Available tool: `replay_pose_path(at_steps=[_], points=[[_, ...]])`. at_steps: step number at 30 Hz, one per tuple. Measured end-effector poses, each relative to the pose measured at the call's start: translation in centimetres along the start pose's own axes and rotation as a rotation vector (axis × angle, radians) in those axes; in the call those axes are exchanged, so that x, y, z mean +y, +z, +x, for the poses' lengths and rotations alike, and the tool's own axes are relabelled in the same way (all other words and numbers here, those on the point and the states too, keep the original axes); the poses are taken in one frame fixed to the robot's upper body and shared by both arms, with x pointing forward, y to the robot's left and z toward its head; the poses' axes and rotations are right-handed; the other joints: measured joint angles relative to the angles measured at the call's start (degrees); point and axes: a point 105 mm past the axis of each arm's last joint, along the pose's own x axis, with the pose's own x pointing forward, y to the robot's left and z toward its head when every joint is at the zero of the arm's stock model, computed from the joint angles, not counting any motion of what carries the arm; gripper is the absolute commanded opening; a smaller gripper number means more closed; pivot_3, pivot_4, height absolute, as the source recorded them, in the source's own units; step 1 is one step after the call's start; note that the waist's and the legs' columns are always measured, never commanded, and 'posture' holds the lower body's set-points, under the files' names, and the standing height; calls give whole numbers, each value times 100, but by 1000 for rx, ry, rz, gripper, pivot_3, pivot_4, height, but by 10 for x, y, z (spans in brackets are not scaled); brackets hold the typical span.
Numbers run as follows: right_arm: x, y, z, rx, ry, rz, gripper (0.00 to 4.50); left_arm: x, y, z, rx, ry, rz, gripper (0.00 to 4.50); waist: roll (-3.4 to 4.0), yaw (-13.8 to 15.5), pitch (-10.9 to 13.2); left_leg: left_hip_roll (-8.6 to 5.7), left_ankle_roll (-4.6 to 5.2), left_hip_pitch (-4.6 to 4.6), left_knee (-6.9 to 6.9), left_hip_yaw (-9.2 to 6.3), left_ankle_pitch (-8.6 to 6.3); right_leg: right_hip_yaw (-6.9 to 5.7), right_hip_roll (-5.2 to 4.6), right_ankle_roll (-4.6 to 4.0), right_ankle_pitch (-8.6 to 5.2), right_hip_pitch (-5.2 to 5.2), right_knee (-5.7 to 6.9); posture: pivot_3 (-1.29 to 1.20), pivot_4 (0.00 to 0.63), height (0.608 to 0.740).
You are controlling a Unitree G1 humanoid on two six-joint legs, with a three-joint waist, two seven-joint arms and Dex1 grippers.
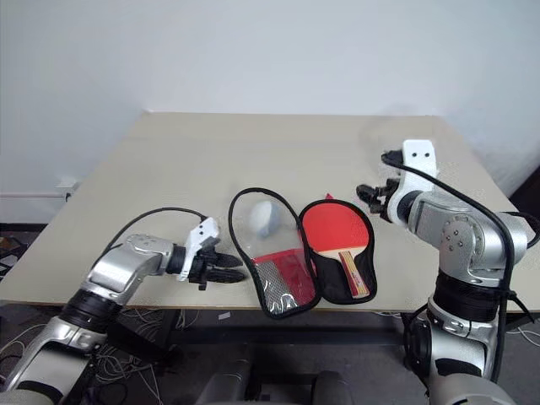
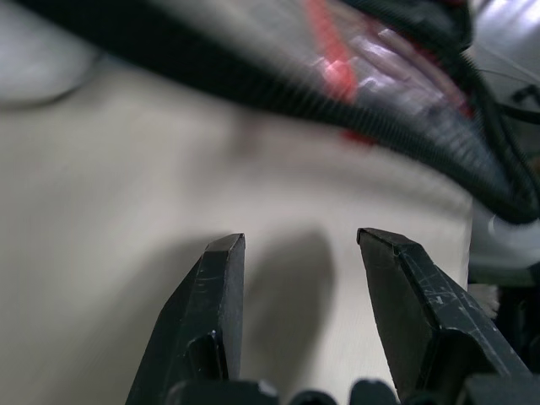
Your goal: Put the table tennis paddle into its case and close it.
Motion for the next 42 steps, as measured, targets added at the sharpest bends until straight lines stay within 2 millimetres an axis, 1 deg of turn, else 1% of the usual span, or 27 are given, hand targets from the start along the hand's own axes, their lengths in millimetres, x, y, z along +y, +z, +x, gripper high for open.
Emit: replay_pose_path(at_steps=[1, 4, 6, 8, 10, 14, 15, 17, 18, 20, 22, 24, 25, 27, 31, 33, 34, 35, 37, 38, 39, 41, 42], points=[[0, 3, 0, -18, 2, -2, 3368, -2, 4, 3, -8, -12, 10, 1623, 0, -3, 0, 0, 0, 0, 3, -1, 0, 0, 1, 0, 0, 0, 1, 0, 0, 715], [7, 15, -1, -104, 36, -1, 3368, -5, 24, 17, -42, -49, 58, 1623, 1, -8, 0, 1, 1, 2, 5, -6, 1, 0, 4, 1, 0, 4, 4, 0, 0, 715], [10, 23, -4, -169, 51, 18, 3368, -9, 39, 30, -79, -79, 76, 1623, 1, -7, 1, 1, 2, 2, 15, -11, 1, 0, 7, 1, 0, 8, 5, 0, 0, 715], [8, 34, -8, -240, 52, 51, 3368, -12, 57, 43, -121, -100, 90, 1623, 1, 14, 1, -1, 6, 0, 33, -14, 3, -5, 5, 2, 0, 15, 6, 0, 0, 715], [4, 43, -11, -299, 37, 88, 3368, -15, 69, 51, -147, -113, 103, 1623, 0, 10, 0, -1, 7, 0, 42, -14, 3, -3, 5, 2, 0, 20, 6, 0, 0, 715], [-15, 70, -27, -450, -18, 190, 3368, -17, 94, 76, -184, -122, 97, 1623, 1, 37, 1, -3, 9, -1, 44, -18, 4, -4, 5, 4, 0, 20, 6, 0, 0, 715], [-18, 75, -30, -476, -27, 200, 3368, -18, 97, 80, -189, -124, 96, 1623, 1, 34, 1, -3, 9, -1, 44, -18, 4, -3, 5, 4, 0, 20, 5, 0, 0, 715], [-20, 76, -32, -487, -35, 209, 3368, -22, 101, 89, -199, -142, 92, 1623, 1, 19, 1, -3, 9, 0, 43, -20, 4, -3, 6, 4, -1, 19, 6, 0, 0, 715], [-21, 74, -31, -478, -42, 208, 3368, -21, 101, 94, -198, -145, 80, 1623, 2, 6, 0, -3, 10, 0, 42, -20, 4, -3, 7, 4, -1, 19, 7, 0, 0, 715], [-23, 66, -27, -446, -61, 200, 3368, -20, 98, 104, -181, -135, 54, 1623, 4, -10, 0, -3, 12, 1, 43, -20, 5, -2, 7, 4, -1, 19, 8, 0, 0, 715], [-22, 53, -20, -390, -75, 186, 3368, -18, 93, 111, -168, -126, 25, 1623, 6, -25, 1, -3, 12, 0, 43, -19, 6, 2, 7, 4, -1, 16, 9, 0, 0, 715], [-19, 41, -14, -342, -72, 177, 3368, -18, 93, 111, -173, -129, 16, 1623, 9, -25, 3, -3, 14, -2, 41, -21, 7, 3, 8, 4, -1, 14, 10, 0, 0, 715], [-17, 39, -13, -331, -68, 171, 3368, -17, 94, 108, -180, -131, 19, 1623, 11, -26, 4, -3, 14, -2, 41, -20, 7, 3, 8, 4, -1, 14, 10, 0, 0, 715], [-14, 35, -10, -315, -61, 160, 3368, -23, 94, 96, -200, -174, 42, 1623, 13, -35, 3, -2, 13, 0, 39, -20, 7, 4, 9, 4, -2, 16, 8, 0, 0, 715], [-14, 26, -7, -285, -62, 156, 3368, -33, 81, 79, -217, -226, 3, 1623, 14, -25, 3, -2, 14, -1, 41, -20, 7, 4, 7, 4, -1, 17, 9, 0, 0, 715], [-14, 25, -6, -281, -60, 155, 3368, -32, 77, 75, -207, -213, -30, 1623, 13, -14, 3, -2, 14, -1, 44, -22, 7, 1, 6, 3, -1, 20, 9, 0, 0, 715], [-13, 23, -5, -277, -59, 156, 3368, -31, 77, 71, -208, -201, -60, 1887, 12, -13, 3, -3, 15, -1, 46, -22, 7, 0, 6, 3, 0, 21, 9, 0, 0, 715], [-13, 22, -4, -271, -59, 156, 3368, -31, 77, 68, -220, -194, -90, 1999, 12, -15, 2, -3, 15, -1, 47, -22, 7, 1, 6, 3, -1, 21, 9, 0, 0, 715], [-15, 15, -1, -250, -64, 158, 3368, -29, 77, 60, -252, -173, -163, 2595, 12, -19, 3, -2, 15, -1, 46, -25, 7, 0, 6, 4, -1, 21, 9, 0, 0, 715], [-14, 11, 0, -237, -64, 158, 3368, -28, 76, 58, -255, -160, -189, 2808, 13, -22, 3, -2, 15, 0, 46, -25, 7, 1, 7, 4, -1, 19, 9, 0, 0, 715], [-14, 9, 2, -226, -63, 158, 3368, -28, 74, 56, -258, -152, -215, 3258, 14, -23, 3, -2, 15, 0, 44, -24, 7, 1, 8, 4, -1, 19, 10, 0, 0, 715], [-14, 7, 3, -221, -63, 160, 3368, -28, 68, 58, -238, -135, -270, 3837, 14, -23, 3, -2, 15, 1, 44, -25, 8, 1, 10, 4, -1, 19, 11, 0, 0, 715], [-14, 7, 3, -220, -64, 160, 3368, -28, 66, 61, -230, -123, -300, 3837, 13, -22, 3, -2, 15, 1, 45, -25, 8, 1, 10, 4, -1, 19, 11, 0, 0, 715]])
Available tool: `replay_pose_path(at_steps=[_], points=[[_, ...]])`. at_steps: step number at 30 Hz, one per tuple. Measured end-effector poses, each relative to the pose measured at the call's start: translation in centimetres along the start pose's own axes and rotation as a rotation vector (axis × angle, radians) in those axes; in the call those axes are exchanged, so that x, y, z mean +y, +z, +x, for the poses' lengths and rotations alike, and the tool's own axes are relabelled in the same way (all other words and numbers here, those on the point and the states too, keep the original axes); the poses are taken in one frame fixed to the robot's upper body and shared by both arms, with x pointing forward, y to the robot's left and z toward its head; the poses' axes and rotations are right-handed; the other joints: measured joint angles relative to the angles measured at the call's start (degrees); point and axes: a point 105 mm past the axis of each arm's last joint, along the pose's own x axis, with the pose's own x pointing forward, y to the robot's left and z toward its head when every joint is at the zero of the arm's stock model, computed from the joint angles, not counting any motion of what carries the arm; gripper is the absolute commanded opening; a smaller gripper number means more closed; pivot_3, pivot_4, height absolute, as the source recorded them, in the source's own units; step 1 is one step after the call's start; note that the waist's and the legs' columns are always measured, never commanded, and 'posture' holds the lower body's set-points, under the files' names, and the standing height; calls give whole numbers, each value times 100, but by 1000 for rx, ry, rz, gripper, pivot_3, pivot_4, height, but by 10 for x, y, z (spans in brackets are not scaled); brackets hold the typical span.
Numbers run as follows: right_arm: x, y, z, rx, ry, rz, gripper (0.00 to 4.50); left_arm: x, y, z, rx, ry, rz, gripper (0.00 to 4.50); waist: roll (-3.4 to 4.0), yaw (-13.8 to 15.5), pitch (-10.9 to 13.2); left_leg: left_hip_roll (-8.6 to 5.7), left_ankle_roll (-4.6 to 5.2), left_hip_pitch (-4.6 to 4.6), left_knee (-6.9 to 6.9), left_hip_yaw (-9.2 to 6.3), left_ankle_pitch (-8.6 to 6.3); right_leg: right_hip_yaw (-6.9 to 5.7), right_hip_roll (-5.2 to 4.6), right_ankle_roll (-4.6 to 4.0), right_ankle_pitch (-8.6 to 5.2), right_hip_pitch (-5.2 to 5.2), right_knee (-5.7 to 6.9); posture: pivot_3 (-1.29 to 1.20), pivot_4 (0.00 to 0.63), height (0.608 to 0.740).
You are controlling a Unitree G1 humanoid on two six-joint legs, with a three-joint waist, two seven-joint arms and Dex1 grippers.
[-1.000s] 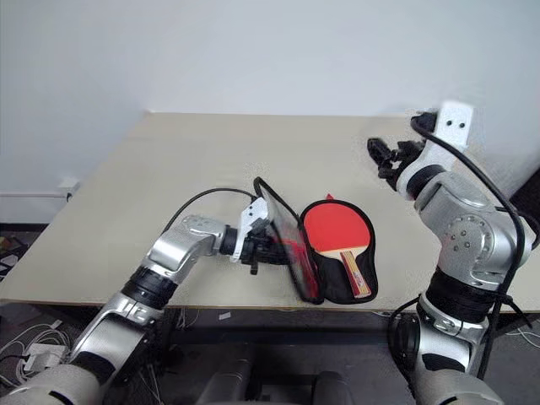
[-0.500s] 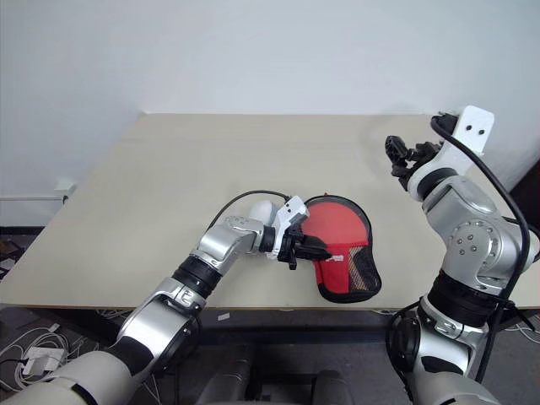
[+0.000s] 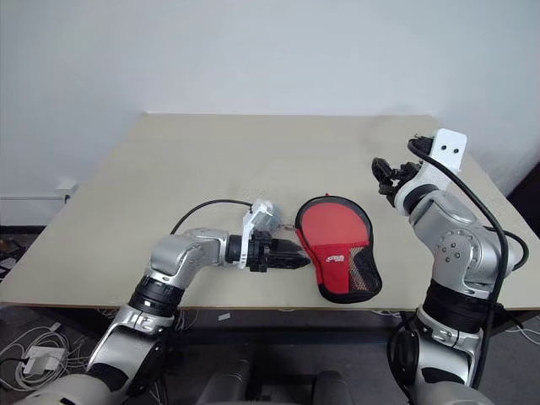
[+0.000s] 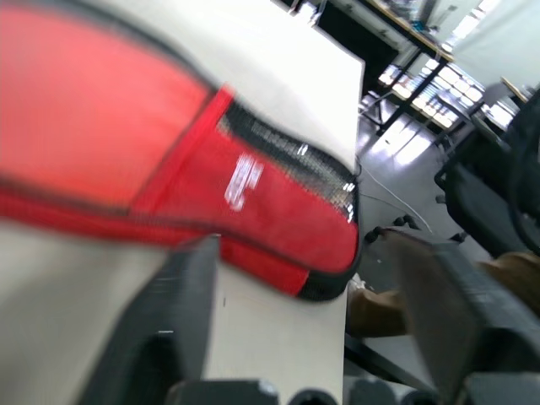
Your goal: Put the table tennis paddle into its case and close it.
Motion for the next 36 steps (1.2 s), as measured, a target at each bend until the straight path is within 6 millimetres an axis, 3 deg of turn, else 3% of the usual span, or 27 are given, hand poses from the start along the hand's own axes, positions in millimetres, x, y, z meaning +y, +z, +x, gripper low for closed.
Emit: replay_pose_path(at_steps=[6, 10, 19, 24, 36], points=[[2, -3, 3, 4, 5, 0, 3368, 24, -14, 15, 36, 162, -156, 3837, -2, 10, 0, -2, 0, 0, 3, -1, 0, -1, -1, 1, 0, 1, 0, 0, 0, 715], [1, -6, 4, 14, -8, -10, 3368, 31, -4, 26, 28, 215, -215, 3837, -4, 21, -1, -6, 0, 1, 5, -3, 0, -2, -5, 1, 0, 6, -1, 0, 0, 715], [-6, -18, 3, 45, -45, -27, 3368, 27, 2, 37, 35, 193, -385, 3837, -4, 23, -1, -9, 0, 0, 4, -6, 0, -3, -6, 2, 0, 7, -2, 0, 0, 715], [-7, -18, 3, 46, -55, -32, 3368, 14, 0, 55, 42, 134, -512, 3837, -6, 27, -1, -12, 0, -1, 4, -7, 0, -3, -9, 5, -2, 7, -6, 0, 0, 715], [-11, -21, 3, 47, -94, -38, 3368, 20, -1, 55, 22, 146, -681, 3837, -10, 22, -5, -12, -1, 4, 2, -9, -1, -4, -8, 3, -2, 11, -4, 0, 0, 715]])
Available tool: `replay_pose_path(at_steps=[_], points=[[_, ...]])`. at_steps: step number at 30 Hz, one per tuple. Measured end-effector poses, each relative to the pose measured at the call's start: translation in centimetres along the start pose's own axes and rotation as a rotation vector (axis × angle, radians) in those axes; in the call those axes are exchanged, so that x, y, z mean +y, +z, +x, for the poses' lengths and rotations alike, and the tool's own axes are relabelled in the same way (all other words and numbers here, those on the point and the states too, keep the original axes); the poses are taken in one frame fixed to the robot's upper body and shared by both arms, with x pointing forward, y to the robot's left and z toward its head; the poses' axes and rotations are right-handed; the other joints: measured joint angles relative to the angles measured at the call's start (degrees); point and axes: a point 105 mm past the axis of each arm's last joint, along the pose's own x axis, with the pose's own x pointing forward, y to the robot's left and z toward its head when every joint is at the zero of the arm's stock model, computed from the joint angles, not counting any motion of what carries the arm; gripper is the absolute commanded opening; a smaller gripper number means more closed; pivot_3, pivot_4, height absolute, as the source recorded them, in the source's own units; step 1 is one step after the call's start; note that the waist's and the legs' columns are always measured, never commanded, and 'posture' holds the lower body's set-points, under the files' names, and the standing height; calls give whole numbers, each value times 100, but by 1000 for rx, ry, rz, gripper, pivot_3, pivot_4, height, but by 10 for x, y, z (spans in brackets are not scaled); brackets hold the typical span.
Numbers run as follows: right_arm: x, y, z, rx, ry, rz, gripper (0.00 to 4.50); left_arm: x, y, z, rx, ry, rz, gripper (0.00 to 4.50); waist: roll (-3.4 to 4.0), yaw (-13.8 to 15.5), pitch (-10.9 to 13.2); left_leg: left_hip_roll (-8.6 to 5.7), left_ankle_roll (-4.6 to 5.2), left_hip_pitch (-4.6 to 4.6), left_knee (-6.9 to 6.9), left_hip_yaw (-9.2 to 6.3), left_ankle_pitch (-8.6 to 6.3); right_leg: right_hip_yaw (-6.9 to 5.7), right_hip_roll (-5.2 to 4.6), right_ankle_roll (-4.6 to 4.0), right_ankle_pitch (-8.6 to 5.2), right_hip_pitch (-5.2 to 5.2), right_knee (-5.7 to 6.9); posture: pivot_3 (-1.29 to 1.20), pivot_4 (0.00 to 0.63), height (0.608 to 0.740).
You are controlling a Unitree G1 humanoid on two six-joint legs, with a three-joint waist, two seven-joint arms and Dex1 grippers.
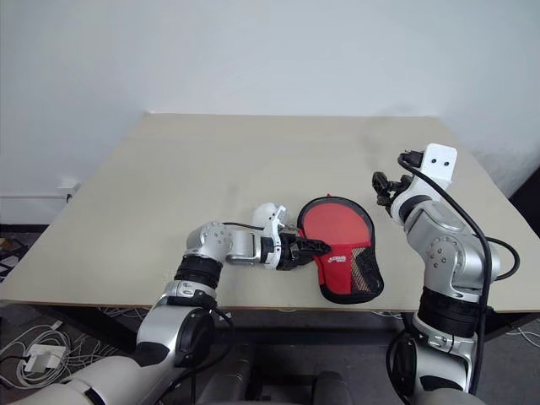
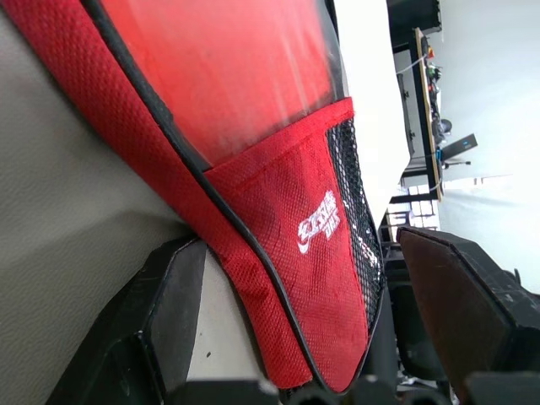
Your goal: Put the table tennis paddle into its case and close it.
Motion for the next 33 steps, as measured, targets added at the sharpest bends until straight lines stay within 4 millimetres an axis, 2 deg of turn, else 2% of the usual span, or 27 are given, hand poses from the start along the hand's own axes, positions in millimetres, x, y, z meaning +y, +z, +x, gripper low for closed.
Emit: replay_pose_path(at_steps=[3, 9, 14, 16, 18, 19, 28, 33], points=[[-1, 0, 0, -1, -7, 4, 3368, 2, 1, 1, -2, 12, -10, 3259, -2, 0, -2, -1, -1, 1, 0, 0, 0, -2, -2, -1, 0, 2, -1, 0, 0, 715], [-3, -1, 0, -3, -23, 19, 3368, 13, 1, 3, -11, 94, -13, 1087, -2, 1, -1, -2, -1, 0, -1, 0, -1, -2, -3, -1, 1, 0, -1, 0, 0, 715], [-8, 0, -1, -9, -47, 33, 3368, 13, 2, 4, -16, 104, -20, 1087, -2, 3, -1, -4, -1, 0, -1, 0, -1, -3, -6, -2, 1, 1, -1, 0, 0, 715], [-9, 0, -1, -10, -52, 35, 3368, 12, 2, 4, -14, 109, -16, 707, -2, 3, -1, -4, -1, -1, -1, 0, -1, -3, -6, -2, 1, 0, -1, 0, 0, 715], [-9, 0, -1, -13, -60, 37, 3368, 13, 1, 5, -13, 114, -20, 85, -2, 2, -1, -4, -1, -1, -2, 0, -1, -3, -6, -2, 1, -1, 0, 0, 0, 715], [-10, 0, 0, -14, -63, 38, 3368, 13, 1, 6, -14, 111, -20, 35, -2, 1, -1, -4, -1, -1, -3, 0, -1, -3, -6, -2, 1, -2, 0, 0, 0, 715], [-7, -2, 1, -22, -62, 55, 3368, 9, 0, 6, -3, 79, -62, 35, -2, 1, -1, -6, -1, -3, -5, 0, -1, -2, -9, -1, 1, -5, -1, 0, 0, 715], [-7, -1, 1, -34, -60, 66, 3368, 2, -8, -1, 64, 46, -104, 35, -1, -6, 1, -6, -2, -6, -14, 0, -1, -2, -8, 1, 0, -13, -2, 0, 0, 715]])
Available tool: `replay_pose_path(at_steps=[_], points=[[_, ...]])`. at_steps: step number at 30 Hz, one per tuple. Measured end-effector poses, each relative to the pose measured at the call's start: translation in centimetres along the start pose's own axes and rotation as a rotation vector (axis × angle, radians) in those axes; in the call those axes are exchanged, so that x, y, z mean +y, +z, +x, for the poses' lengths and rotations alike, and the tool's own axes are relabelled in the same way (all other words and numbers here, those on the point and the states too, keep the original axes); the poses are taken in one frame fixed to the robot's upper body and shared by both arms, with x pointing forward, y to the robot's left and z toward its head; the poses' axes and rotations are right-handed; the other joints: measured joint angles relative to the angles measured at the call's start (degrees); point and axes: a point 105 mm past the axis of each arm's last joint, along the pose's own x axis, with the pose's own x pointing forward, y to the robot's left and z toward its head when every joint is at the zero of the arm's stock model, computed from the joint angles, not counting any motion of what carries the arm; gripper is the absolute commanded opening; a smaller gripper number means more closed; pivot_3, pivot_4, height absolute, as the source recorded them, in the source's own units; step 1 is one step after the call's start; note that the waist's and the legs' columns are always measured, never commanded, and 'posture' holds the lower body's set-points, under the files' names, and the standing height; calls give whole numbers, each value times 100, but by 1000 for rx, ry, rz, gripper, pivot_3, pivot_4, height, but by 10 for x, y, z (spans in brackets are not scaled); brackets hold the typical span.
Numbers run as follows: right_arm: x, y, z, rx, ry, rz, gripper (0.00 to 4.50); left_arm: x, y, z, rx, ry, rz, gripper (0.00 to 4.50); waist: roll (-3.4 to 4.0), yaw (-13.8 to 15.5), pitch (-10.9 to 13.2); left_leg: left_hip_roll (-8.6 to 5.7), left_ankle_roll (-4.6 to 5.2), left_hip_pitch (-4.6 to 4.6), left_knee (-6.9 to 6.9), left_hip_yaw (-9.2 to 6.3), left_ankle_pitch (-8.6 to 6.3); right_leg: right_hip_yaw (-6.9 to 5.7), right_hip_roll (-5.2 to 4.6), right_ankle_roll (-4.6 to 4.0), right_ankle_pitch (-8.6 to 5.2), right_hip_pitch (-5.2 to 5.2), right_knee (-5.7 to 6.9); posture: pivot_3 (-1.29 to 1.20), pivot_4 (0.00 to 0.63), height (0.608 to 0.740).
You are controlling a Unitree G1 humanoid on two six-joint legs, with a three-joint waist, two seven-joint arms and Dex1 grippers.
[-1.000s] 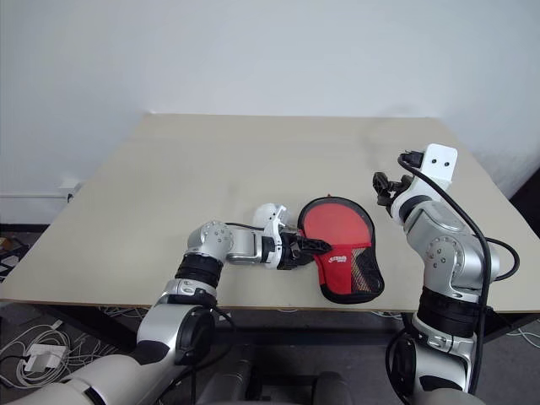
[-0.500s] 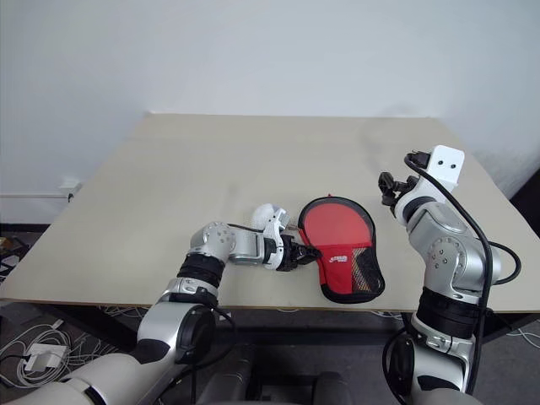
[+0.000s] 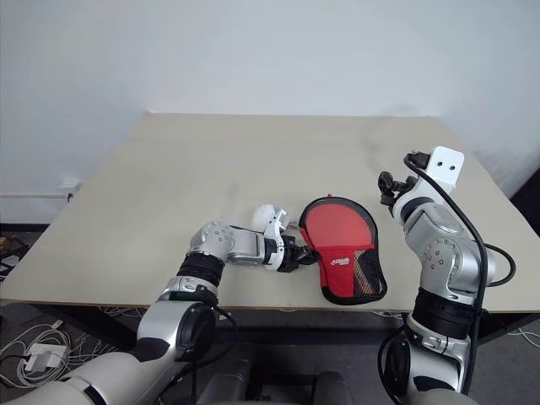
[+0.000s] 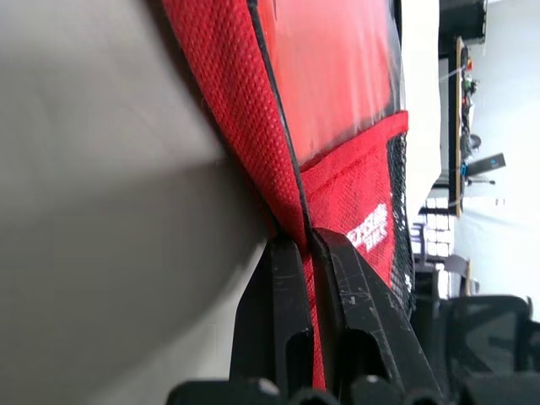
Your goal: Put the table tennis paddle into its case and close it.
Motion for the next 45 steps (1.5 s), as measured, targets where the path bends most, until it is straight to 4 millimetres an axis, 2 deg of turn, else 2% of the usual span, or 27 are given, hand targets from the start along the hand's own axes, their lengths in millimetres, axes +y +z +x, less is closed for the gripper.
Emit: replay_pose_path(at_steps=[4, 9, 13, 20, 23, 29, 30, 33, 36, 39, 43, 44, 45], points=[[5, -3, 0, 4, 16, 11, 3368, -4, -14, -11, 112, 13, 17, 35, 0, -13, 1, 0, 0, -1, -4, -1, 0, 0, 2, 14, 6, -2, 0, 0, 0, 715], [11, -8, 0, 18, 31, 2, 3368, 17, -26, -31, 142, 9, -11, 35, 0, -34, 1, 5, -2, 3, -18, -7, 1, 4, 8, 12, 7, -9, 4, 0, 0, 715], [15, -11, 1, 25, 44, -7, 3368, 27, -33, -47, 158, 47, 54, 35, 1, -45, 1, 6, -7, 8, -28, -6, 2, 6, 9, 7, 7, -9, 4, 0, 0, 715], [22, -14, 2, 36, 69, -32, 3368, 19, -45, -54, 145, 36, 137, 35, 1, -12, 1, 4, -7, 5, -28, -2, 2, 6, 4, -3, 2, -9, -1, 0, 0, 715], [25, -15, 2, 41, 80, -40, 3368, 15, -46, -54, 131, 42, 168, 634, 1, -1, 1, 1, -8, 5, -28, -1, 3, 6, 3, -4, 2, -8, -1, 0, 0, 715], [28, -20, 1, 62, 104, -60, 3368, 14, -46, -60, 129, 33, 167, 2584, 1, -7, 1, 1, -9, 7, -28, -1, 3, 6, 5, -5, 2, -8, -1, 0, 0, 715], [29, -21, 1, 69, 114, -70, 3368, 15, -46, -62, 132, 27, 156, 2584, 1, -8, 1, 1, -9, 6, -28, -1, 3, 6, 4, -5, 2, -9, -1, 0, 0, 715], [32, -26, -2, 99, 167, -94, 3368, 21, -39, -75, 119, 52, 149, 2584, 0, -14, 1, 1, -9, 6, -28, 0, 3, 6, 5, -5, 2, -9, -1, 0, 0, 715], [40, -40, -15, 164, 296, -151, 3368, 20, -25, -96, 58, 94, 227, 2584, -1, -14, 2, 0, -10, 6, -32, 4, 4, 5, 4, -5, 1, -9, -5, 0, 0, 715], [55, -48, -29, 213, 434, -196, 3368, 10, -5, -117, -63, 143, 399, 2584, -1, -15, 2, -1, -21, 5, -43, 14, 10, 6, 0, -6, 2, -13, -7, 0, 0, 715], [59, -55, -38, 263, 509, -244, 3368, -2, 23, -140, -215, 156, 623, 2584, -2, -4, 1, 2, -41, 11, -88, 24, 22, 3, -1, -23, 12, -26, -14, 0, 0, 715], [61, -59, -38, 278, 520, -252, 3074, -5, 28, -143, -236, 152, 664, 2610, -2, 6, 1, 3, -42, 9, -96, 25, 23, 2, -1, -24, 12, -31, -14, 0, 0, 715], [63, -63, -38, 294, 531, -255, 2979, -6, 33, -144, -247, 149, 701, 2610, -2, 9, 2, 3, -43, 9, -99, 26, 23, 2, -2, -25, 13, -35, -14, 0, 0, 715]])
